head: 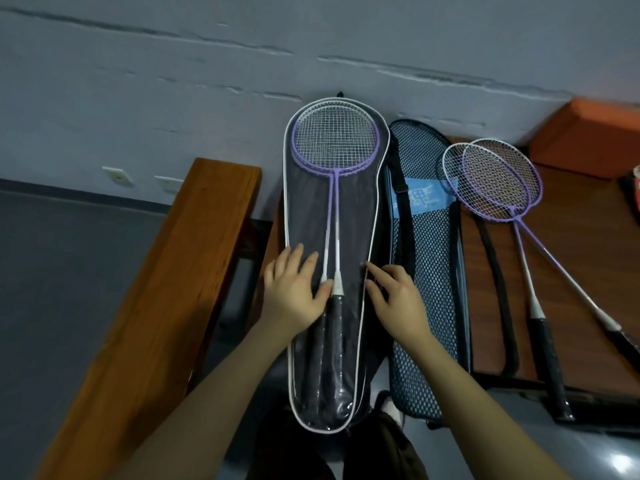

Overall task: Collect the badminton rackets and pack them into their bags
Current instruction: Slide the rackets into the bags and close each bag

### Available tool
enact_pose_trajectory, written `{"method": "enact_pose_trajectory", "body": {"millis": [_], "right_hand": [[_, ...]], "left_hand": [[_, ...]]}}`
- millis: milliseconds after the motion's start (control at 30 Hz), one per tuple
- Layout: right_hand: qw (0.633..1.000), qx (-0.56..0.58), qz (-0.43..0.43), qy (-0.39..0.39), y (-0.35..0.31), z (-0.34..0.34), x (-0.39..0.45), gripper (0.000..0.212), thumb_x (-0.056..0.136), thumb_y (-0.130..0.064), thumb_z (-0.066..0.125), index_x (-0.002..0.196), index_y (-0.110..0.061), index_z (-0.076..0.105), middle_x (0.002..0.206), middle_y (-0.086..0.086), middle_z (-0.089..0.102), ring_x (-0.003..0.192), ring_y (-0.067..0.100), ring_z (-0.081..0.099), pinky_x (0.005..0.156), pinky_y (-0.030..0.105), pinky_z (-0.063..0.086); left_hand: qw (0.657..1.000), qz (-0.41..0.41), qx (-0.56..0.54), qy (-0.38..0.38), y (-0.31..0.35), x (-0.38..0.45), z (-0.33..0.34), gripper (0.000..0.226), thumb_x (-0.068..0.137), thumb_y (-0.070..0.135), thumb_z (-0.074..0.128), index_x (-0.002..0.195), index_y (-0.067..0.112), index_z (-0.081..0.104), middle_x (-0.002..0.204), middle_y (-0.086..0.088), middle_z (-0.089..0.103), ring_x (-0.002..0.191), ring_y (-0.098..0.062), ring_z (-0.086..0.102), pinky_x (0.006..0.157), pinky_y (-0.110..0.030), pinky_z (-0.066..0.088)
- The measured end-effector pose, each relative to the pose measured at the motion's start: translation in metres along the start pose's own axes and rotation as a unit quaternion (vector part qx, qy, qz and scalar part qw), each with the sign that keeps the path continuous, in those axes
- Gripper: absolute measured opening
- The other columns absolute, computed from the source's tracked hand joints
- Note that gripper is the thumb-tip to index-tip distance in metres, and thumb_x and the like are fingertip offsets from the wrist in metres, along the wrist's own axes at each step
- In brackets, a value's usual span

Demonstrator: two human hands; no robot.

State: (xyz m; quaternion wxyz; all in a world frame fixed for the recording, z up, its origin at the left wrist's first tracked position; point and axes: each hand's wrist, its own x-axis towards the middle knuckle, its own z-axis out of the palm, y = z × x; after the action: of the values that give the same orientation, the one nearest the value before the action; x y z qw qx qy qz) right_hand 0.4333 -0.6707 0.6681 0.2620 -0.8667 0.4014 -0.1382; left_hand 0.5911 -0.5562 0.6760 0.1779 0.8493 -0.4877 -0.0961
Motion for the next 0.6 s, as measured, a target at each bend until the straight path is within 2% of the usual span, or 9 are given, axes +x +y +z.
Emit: {"method": "enact_pose_trajectory", "body": {"millis": [133, 233, 367, 467, 533, 600], "right_hand": [[0.998, 0.044, 0.033, 0.016, 0.042, -0.028, 0.002, 0.038, 0.095, -0.025, 0.05, 0.132, -0.017, 0.052, 0.112, 0.003, 0.052, 0.096, 0.02, 0.055, 0.075, 0.034, 0.048], [0.997, 0.03, 0.068, 0.01, 0.088, -0.051, 0.003, 0.038, 0.095, -0.025, 0.052, 0.131, -0.016, 0.052, 0.111, 0.003, 0.053, 0.089, 0.021, 0.059, 0.067, 0.034, 0.048], [0.995, -0.016, 0.102, -0.005, 0.142, -0.075, 0.004, 0.04, 0.091, -0.028, 0.057, 0.127, -0.011, 0.053, 0.111, 0.009, 0.056, 0.092, 0.03, 0.06, 0.068, 0.035, 0.047], [0.992, -0.029, 0.122, -0.019, 0.168, -0.082, 0.005, 0.043, 0.088, -0.033, 0.06, 0.124, -0.01, 0.054, 0.113, 0.011, 0.059, 0.098, 0.033, 0.059, 0.074, 0.038, 0.047], [0.991, -0.035, 0.122, -0.037, 0.177, -0.081, 0.007, 0.043, 0.087, -0.036, 0.06, 0.121, -0.01, 0.054, 0.11, 0.011, 0.061, 0.098, 0.033, 0.059, 0.077, 0.039, 0.045], [0.992, -0.041, 0.111, -0.048, 0.18, -0.077, 0.009, 0.042, 0.087, -0.037, 0.06, 0.118, -0.008, 0.055, 0.106, 0.009, 0.061, 0.099, 0.031, 0.058, 0.08, 0.04, 0.042]], "left_hand": [[0.999, 0.049, -0.016, -0.007, 0.05, 0.013, 0.002, 0.065, 0.086, 0.054, 0.027, 0.137, 0.016, 0.041, 0.146, -0.011, 0.034, 0.135, -0.03, 0.025, 0.108, -0.043, 0.017], [0.996, 0.081, -0.04, 0.004, 0.093, 0.022, 0.016, 0.056, 0.086, 0.047, 0.032, 0.125, 0.013, 0.054, 0.132, -0.012, 0.05, 0.123, -0.027, 0.038, 0.1, -0.041, 0.026], [0.995, 0.087, -0.057, 0.009, 0.147, 0.028, 0.051, 0.044, 0.085, 0.039, 0.04, 0.111, 0.012, 0.063, 0.11, -0.008, 0.062, 0.103, -0.026, 0.056, 0.087, -0.04, 0.042], [0.994, 0.086, -0.067, -0.023, 0.174, 0.033, 0.08, 0.04, 0.083, 0.035, 0.044, 0.106, 0.012, 0.065, 0.102, -0.006, 0.065, 0.094, -0.025, 0.062, 0.078, -0.038, 0.047], [0.995, 0.074, -0.048, -0.055, 0.187, 0.036, 0.097, 0.041, 0.085, 0.035, 0.044, 0.112, 0.012, 0.063, 0.108, -0.007, 0.063, 0.101, -0.027, 0.06, 0.082, -0.04, 0.045], [0.994, 0.04, -0.033, -0.096, 0.195, 0.039, 0.109, 0.04, 0.091, 0.035, 0.044, 0.126, 0.017, 0.053, 0.125, -0.004, 0.054, 0.117, -0.025, 0.048, 0.094, -0.041, 0.036]]}}
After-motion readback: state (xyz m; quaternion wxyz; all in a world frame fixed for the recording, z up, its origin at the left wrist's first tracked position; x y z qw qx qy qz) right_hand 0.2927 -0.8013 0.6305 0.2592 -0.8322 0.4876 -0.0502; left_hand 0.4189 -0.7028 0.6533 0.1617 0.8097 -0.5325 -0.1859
